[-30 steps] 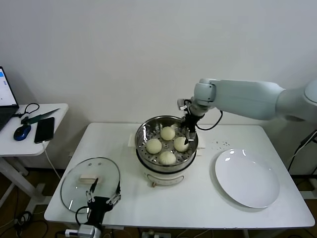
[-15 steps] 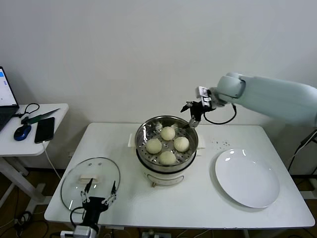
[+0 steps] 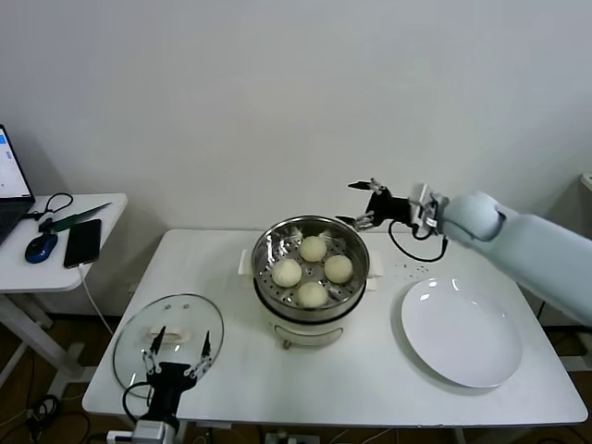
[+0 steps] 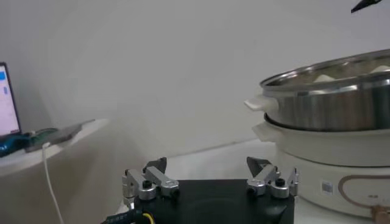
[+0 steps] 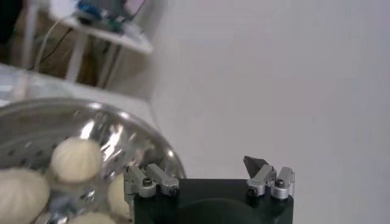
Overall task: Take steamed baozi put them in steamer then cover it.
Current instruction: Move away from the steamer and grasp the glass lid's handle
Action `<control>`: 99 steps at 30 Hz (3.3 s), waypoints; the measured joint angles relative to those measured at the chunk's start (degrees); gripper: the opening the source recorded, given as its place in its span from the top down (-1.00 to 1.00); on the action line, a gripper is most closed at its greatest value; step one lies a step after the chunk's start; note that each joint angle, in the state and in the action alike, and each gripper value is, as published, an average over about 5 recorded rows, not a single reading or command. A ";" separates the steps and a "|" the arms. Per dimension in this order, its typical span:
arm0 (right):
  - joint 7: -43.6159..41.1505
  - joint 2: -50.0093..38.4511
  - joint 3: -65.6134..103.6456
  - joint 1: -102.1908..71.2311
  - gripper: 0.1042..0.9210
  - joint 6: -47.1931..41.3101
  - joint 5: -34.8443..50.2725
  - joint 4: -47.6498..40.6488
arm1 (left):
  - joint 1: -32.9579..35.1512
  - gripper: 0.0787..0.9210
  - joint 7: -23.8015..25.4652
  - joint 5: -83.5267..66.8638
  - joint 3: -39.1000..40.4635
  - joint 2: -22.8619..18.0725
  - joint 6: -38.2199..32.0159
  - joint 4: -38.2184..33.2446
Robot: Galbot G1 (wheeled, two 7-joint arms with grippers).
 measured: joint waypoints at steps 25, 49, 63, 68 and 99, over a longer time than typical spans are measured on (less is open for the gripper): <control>6.05 12.01 68.58 -63.45 -0.76 -1.06 -12.38 15.35 | -1.03 -0.77 -0.14 45.30 -6.69 0.31 -2.33 -1.72; 2.80 22.20 80.66 -76.89 -0.76 0.85 -20.21 14.06 | -9.05 -0.77 -3.83 78.51 -9.53 0.03 -1.63 15.08; 2.37 23.60 81.33 -77.98 -0.76 1.32 -22.73 12.84 | -15.40 -0.77 -9.02 77.81 -10.16 1.94 -2.24 23.44; 2.15 24.30 81.47 -78.22 -0.76 1.68 -23.83 12.33 | -17.40 -0.77 -10.03 76.84 -9.50 2.48 -2.51 25.46; 1.10 27.70 81.27 -77.54 -0.76 3.14 -28.87 10.93 | -20.99 0.74 -12.40 73.45 -8.88 3.92 -4.55 31.50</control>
